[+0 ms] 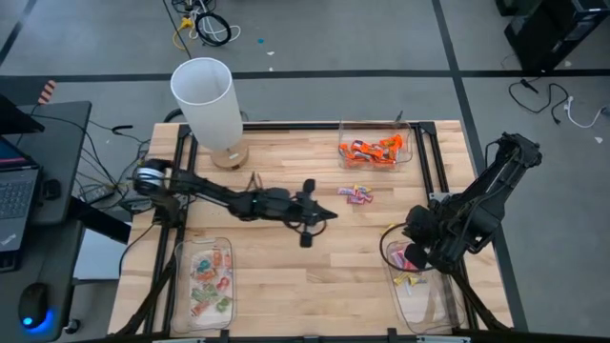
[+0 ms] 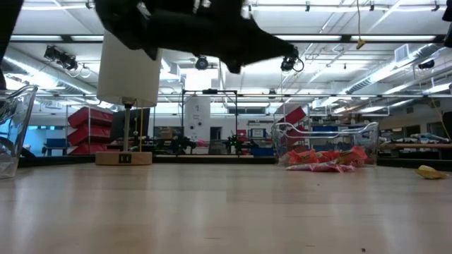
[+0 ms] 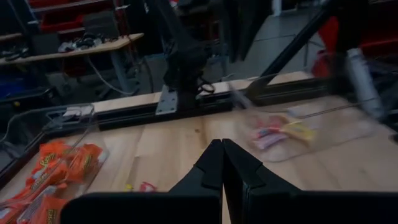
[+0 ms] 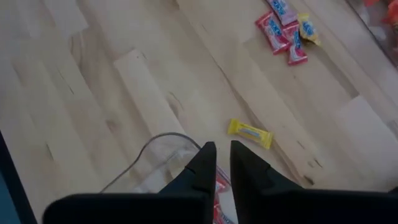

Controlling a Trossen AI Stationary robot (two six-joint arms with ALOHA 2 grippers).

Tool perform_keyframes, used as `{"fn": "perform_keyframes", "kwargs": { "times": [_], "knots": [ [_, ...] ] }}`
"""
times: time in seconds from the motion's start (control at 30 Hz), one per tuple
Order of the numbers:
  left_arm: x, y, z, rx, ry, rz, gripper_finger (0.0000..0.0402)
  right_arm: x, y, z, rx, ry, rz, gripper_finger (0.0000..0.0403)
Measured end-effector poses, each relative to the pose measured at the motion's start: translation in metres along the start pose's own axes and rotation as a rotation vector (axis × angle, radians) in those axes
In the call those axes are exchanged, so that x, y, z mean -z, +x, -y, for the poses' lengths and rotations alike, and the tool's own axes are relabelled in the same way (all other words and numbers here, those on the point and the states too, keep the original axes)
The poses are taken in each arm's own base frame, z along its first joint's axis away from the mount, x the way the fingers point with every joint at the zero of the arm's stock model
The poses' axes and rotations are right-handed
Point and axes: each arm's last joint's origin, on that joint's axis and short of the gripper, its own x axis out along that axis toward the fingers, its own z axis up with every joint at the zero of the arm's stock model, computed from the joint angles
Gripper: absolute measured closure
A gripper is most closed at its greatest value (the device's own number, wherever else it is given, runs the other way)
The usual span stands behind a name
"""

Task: Sort candy
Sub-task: Put the yellow candy into the bottom right transparent bin

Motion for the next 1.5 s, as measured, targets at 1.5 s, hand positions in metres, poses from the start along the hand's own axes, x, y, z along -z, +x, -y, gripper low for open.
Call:
{"fn": "perform_keyframes", "kwargs": {
  "times": [1.5],
  "knots": [
    [0.089,0.143,0.011,0.031,-0.038,-0.032,0.0398,-0.013,0.003,0.019,0.206,0.017,0.158,0.0403]
  ]
}}
